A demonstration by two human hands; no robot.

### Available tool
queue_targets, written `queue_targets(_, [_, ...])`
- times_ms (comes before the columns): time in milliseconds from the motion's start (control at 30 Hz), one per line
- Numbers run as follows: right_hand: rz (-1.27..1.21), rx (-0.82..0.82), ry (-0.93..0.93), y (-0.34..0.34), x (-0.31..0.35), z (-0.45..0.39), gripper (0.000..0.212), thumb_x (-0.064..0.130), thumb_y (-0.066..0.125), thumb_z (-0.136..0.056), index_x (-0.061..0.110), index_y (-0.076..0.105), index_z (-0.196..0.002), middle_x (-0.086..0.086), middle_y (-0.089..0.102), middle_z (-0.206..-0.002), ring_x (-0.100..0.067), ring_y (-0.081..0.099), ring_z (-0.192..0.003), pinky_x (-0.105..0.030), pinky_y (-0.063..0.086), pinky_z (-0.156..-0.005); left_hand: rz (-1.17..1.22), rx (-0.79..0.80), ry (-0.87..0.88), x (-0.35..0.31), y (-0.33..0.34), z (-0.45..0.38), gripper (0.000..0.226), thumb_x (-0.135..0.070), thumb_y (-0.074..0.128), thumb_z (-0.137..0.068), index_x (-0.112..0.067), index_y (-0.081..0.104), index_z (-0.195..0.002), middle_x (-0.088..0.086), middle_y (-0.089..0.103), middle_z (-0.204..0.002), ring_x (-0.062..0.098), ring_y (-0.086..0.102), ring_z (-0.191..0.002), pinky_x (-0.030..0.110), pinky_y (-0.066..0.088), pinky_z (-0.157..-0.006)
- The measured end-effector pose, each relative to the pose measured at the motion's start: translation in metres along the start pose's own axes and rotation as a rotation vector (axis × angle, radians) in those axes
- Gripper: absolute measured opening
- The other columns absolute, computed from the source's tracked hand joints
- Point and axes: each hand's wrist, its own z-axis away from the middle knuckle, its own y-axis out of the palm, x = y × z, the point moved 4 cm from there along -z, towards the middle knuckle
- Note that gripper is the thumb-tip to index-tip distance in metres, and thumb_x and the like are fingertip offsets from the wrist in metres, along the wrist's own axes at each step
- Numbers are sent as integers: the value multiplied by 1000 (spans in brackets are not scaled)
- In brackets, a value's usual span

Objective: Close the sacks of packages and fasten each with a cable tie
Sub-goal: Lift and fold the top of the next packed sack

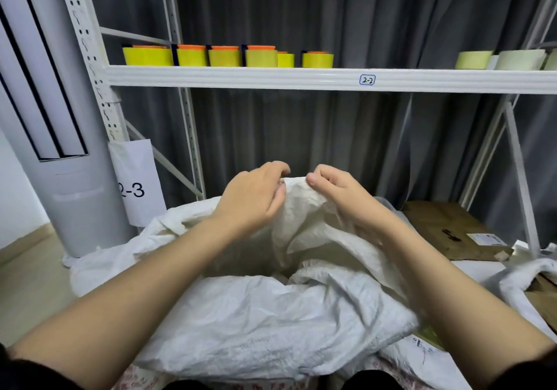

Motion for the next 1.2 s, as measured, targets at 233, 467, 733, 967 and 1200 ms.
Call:
queue_targets(233, [346,-224,18,-3,-5,19,14,41,49,-96,29,54,-95,18,60,-85,-4,55,-79,-29,39,-70,-222,84,2,-12,18,-10,38,-45,25,-99,-13,47,-97,-3,51,-68,27,57,-62,31,32,-52])
queue_targets(467, [708,-422,-87,-9,-21,52,18,38,48,-98,21,54,-99,12,64,-83,-18,61,-76,-32,35,-61,-87,177,-142,10,20,-13,33,-43,26,-101,-18,42,-86,-4,48,-59,24,53,-63,36,39,-59])
queue_targets(733, [-210,-221,10,-17,-17,28,33,27,52,-97,4,50,-74,-1,42,-67,-8,39,-63,-27,32,-58,28,121,192,-45,21,-26,37,-48,41,-94,-16,53,-108,-4,60,-85,18,54,-77,31,36,-69])
queue_targets(967, [549,-296,171,-25,-25,66,19,54,46,-92,39,44,-103,20,60,-86,-8,58,-83,-36,45,-71,-3,222,-84,-32,33,-31,27,-44,29,-100,-21,41,-91,-4,47,-60,24,54,-64,36,41,-62])
queue_targets(1200, [-84,-347,-9,-41,-16,62,29,24,52,-98,4,52,-76,8,47,-69,-3,44,-64,-17,36,-59,231,121,84,-48,15,-37,26,-44,41,-95,-23,52,-104,-14,58,-86,11,52,-76,28,32,-71])
